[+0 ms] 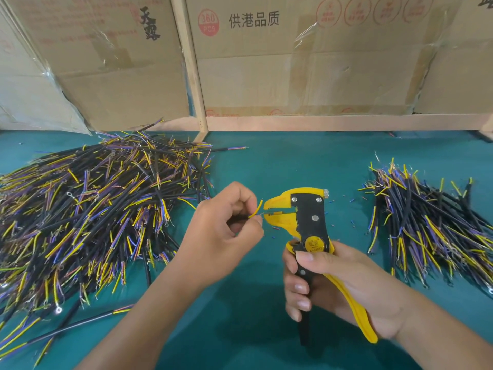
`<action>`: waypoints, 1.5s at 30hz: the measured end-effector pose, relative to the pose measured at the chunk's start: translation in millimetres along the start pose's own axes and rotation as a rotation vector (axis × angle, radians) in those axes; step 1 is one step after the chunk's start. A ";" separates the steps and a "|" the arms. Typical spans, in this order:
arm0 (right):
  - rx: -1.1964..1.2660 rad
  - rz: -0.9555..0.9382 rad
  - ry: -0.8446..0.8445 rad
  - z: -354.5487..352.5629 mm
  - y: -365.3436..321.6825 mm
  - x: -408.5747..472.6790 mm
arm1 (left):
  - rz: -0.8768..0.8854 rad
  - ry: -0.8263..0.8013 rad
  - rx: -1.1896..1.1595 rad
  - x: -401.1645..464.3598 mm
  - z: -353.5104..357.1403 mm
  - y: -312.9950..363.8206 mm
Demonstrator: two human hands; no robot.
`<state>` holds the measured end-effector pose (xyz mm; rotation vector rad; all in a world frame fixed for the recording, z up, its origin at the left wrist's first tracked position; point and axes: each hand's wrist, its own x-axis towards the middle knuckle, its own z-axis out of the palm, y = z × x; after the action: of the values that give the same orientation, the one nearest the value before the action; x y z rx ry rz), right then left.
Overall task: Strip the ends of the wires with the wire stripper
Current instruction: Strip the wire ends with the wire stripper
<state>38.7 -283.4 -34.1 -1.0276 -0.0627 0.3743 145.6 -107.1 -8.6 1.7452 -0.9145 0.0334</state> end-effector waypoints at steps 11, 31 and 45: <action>0.005 0.038 -0.052 2.7 0.2 -2.8 | 0.036 -0.047 -0.047 -1.3 -0.2 0.4; -0.055 0.079 0.070 9.7 -5.4 -6.3 | 0.055 -0.114 -0.190 -3.8 0.0 -0.5; -0.003 -0.006 0.224 -4.4 -18.4 -3.2 | 0.015 -0.006 -0.078 1.2 -7.2 -5.6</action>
<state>41.7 -296.5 -20.4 -1.0666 0.1344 0.2517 152.7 -101.4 -9.8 1.6670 -0.9218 0.0023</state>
